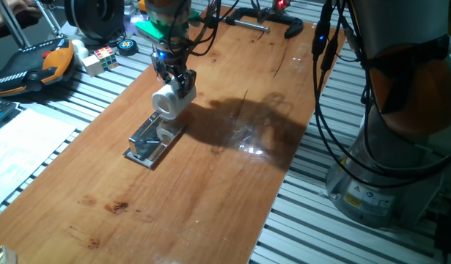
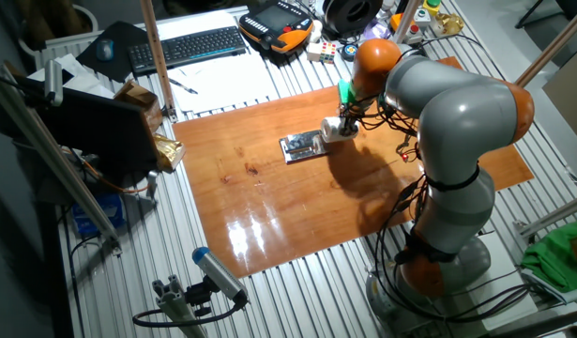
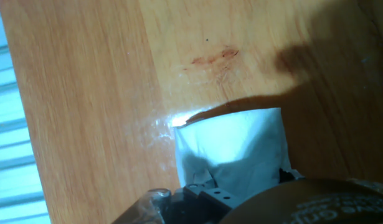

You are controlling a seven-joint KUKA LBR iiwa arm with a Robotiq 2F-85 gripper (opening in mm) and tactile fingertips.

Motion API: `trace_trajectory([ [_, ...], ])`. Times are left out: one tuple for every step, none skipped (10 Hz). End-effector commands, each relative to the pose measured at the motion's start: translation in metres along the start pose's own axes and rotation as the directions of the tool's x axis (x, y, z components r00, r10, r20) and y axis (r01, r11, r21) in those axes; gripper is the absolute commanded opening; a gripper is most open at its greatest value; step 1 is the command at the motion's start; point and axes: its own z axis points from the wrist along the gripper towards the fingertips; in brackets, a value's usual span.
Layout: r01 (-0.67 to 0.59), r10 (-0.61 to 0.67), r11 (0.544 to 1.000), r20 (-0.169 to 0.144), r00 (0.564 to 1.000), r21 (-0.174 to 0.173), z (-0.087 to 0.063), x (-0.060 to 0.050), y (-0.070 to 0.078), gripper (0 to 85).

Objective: Put the toilet paper on its holder

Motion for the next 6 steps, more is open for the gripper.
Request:
trace_trajectory([
  [0.002, -0.002, 1.0, -0.001, 1.0, 0.0, 0.0005, 0.0011, 0.0002, 0.7],
  [-0.004, 0.004, 1.0, 0.0, 1.0, 0.0, 0.0003, 0.0026, 0.0005, 0.7],
  [-0.005, 0.005, 1.0, 0.003, 1.0, 0.001, 0.0001, 0.0042, 0.0003, 0.7],
  [-0.005, 0.005, 1.0, 0.003, 1.0, 0.001, 0.0, 0.0056, -0.0002, 0.7],
  [-0.003, 0.003, 1.0, 0.003, 1.0, -0.001, 0.0004, 0.0071, -0.0009, 0.7],
  [-0.001, 0.001, 1.0, 0.006, 1.0, -0.001, 0.0002, 0.0096, -0.0019, 0.7],
])
